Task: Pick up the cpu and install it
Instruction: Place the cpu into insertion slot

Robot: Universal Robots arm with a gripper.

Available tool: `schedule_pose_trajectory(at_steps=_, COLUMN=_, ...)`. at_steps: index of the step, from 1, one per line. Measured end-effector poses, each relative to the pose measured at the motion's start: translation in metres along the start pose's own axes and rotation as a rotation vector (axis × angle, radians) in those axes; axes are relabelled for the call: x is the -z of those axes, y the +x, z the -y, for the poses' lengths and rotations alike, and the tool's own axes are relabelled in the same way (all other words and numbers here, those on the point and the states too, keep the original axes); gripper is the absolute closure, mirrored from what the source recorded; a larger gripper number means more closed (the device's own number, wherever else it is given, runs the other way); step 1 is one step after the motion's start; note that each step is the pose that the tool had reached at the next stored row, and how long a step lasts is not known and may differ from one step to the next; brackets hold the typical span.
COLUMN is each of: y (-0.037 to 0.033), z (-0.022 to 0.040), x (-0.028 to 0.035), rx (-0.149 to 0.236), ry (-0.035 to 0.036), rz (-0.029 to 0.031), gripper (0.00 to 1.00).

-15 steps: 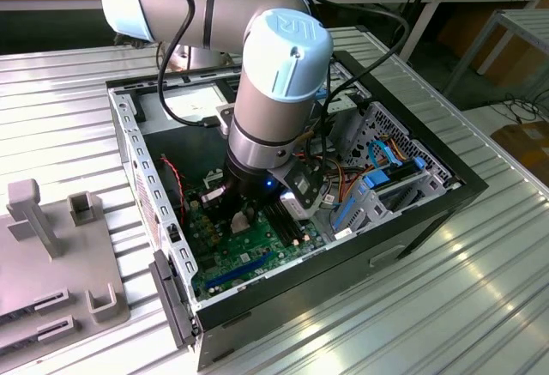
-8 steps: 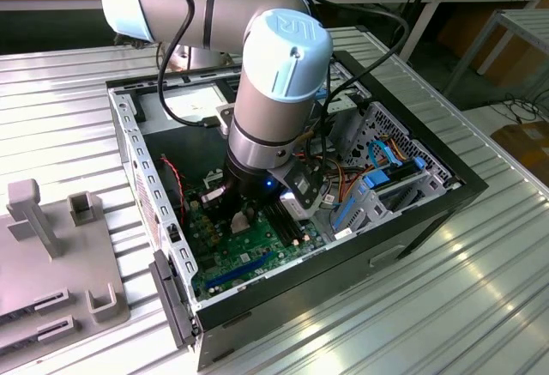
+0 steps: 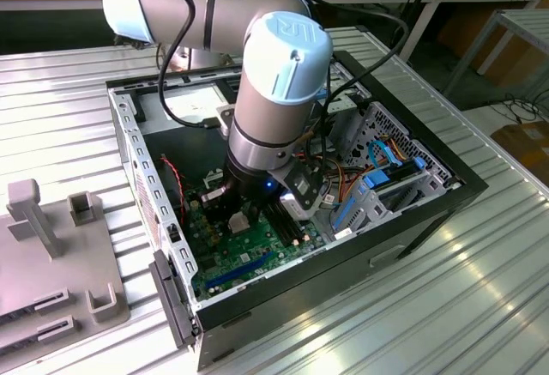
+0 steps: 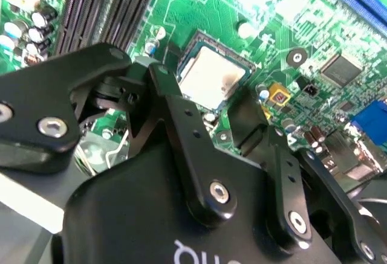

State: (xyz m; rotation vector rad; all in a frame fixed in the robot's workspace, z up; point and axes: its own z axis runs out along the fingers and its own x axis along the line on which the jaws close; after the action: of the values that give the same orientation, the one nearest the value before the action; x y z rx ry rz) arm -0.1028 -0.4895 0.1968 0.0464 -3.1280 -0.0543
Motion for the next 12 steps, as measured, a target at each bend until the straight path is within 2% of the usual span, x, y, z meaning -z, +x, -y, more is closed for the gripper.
schedule_pose_trajectory(at_steps=8, y=-0.0003, z=0.0001, x=0.0003, rx=0.0, ry=0.0004, rz=-0.0002, gripper=0.4)
schedule_pose_trajectory(at_steps=12, y=-0.0002, z=-0.0001, x=0.0052, rx=0.0, ry=-0.0018, rz=-0.0012, gripper=0.4)
